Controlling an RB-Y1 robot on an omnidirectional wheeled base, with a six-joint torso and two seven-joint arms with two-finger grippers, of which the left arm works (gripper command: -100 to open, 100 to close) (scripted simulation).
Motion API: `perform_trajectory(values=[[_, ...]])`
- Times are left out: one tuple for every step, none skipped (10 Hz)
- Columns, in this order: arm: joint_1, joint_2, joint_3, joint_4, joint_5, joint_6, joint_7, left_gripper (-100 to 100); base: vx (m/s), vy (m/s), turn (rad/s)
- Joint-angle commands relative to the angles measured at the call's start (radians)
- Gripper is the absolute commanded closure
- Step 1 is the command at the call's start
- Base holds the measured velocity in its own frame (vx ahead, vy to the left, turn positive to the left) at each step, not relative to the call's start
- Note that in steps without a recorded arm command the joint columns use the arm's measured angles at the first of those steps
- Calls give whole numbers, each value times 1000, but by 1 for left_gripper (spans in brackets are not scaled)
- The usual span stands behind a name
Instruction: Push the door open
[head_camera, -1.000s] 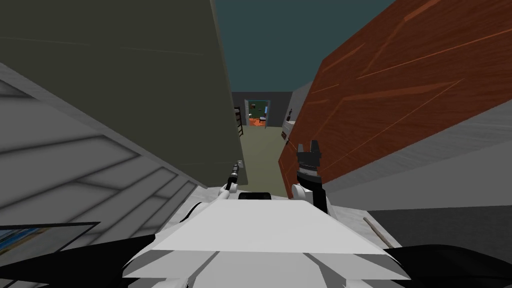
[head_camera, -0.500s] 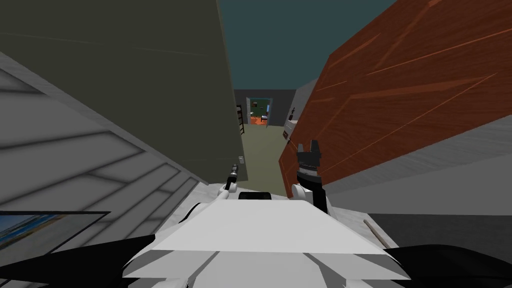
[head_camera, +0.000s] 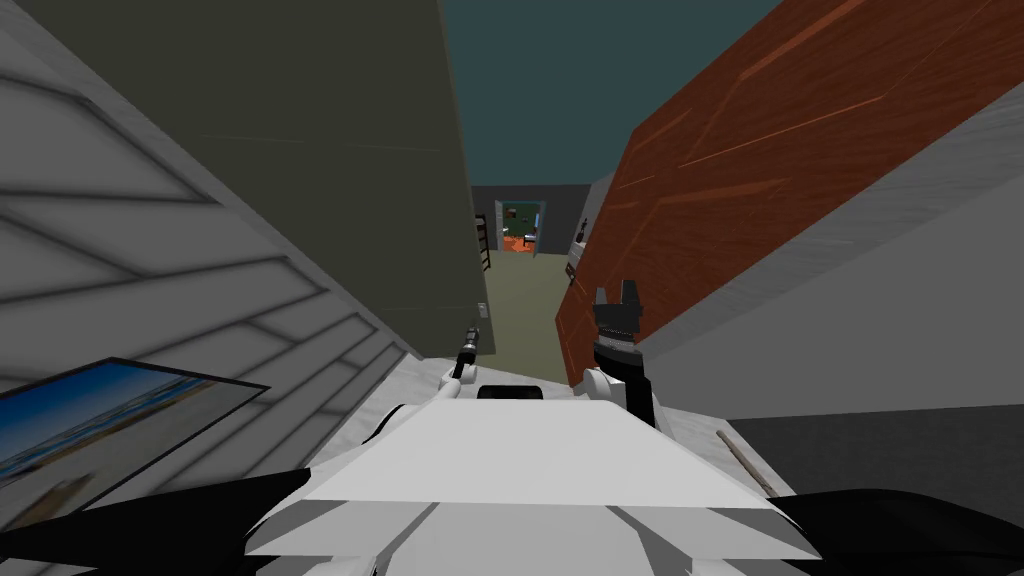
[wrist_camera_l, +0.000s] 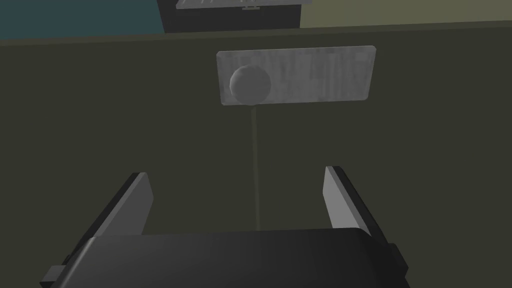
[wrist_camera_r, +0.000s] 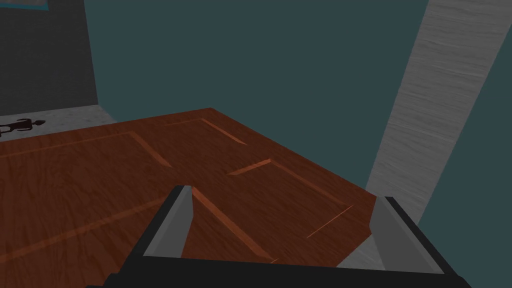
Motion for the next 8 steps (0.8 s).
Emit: perform_trajectory(values=[[0, 0, 0, 0, 0, 0, 0, -100, -90, -13, 5], [1, 7, 2, 2, 2, -3, -1, -100, 91, 3, -33], [1, 9, 3, 2, 2, -4, -1, -100, 166, 16, -19], [1, 11, 4, 3, 3, -6, -2, -100, 153, 6, -15], [2, 14, 6, 4, 4, -8, -3, -100, 185, -4, -23], [2, 15, 7, 4, 5, -10, -4, -100, 220, 2, -26], [3, 15, 9, 5, 6, -12, -5, -100, 210, 9, -29], [3, 14, 11, 6, 7, -15, -6, -100, 186, 21, -28]])
